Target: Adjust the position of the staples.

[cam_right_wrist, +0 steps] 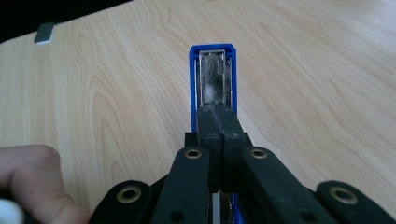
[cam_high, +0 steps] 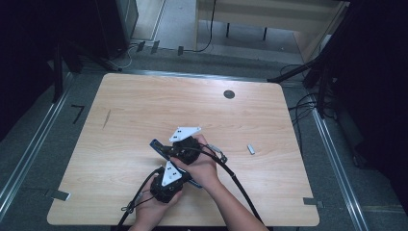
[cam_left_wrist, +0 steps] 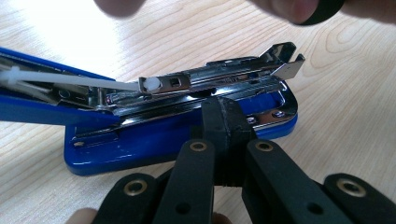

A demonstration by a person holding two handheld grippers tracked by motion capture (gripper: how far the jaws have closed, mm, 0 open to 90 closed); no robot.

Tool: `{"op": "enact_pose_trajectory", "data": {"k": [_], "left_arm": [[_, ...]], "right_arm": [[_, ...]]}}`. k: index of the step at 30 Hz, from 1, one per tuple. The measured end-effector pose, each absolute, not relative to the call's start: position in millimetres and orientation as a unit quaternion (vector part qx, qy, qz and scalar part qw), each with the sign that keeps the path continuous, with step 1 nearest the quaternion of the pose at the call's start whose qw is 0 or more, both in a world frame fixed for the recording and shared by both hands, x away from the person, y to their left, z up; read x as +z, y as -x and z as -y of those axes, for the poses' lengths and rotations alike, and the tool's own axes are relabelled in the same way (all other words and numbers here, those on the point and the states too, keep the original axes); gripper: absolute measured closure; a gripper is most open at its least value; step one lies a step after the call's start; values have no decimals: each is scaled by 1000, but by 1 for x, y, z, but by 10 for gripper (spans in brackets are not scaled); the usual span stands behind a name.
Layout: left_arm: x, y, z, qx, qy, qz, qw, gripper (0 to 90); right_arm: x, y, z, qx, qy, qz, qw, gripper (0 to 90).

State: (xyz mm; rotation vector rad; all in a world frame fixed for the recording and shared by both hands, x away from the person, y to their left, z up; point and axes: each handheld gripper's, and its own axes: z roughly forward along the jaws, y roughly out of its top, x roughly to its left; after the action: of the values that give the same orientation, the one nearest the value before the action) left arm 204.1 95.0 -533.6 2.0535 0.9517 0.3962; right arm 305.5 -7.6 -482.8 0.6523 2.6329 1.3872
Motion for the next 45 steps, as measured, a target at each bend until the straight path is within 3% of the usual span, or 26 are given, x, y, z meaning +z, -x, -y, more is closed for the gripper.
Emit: {"op": "enact_pose_trajectory", "data": {"k": [17, 25, 37, 45], "left_arm": [[-533, -204, -95, 157, -817, -376, 408, 900], [-533, -205, -96, 155, -816, -377, 409, 900], [-534, -205, -96, 154, -815, -378, 410, 900], [-534, -205, -96, 154, -816, -379, 410, 900]], "right_arm": [[-500, -313, -5, 408, -224, -884, 34, 900], [-494, -312, -1, 407, -226, -883, 52, 900], [-468, -310, 53, 436, -257, -856, 103, 900], [-472, -310, 107, 435, -301, -838, 134, 886]]}}
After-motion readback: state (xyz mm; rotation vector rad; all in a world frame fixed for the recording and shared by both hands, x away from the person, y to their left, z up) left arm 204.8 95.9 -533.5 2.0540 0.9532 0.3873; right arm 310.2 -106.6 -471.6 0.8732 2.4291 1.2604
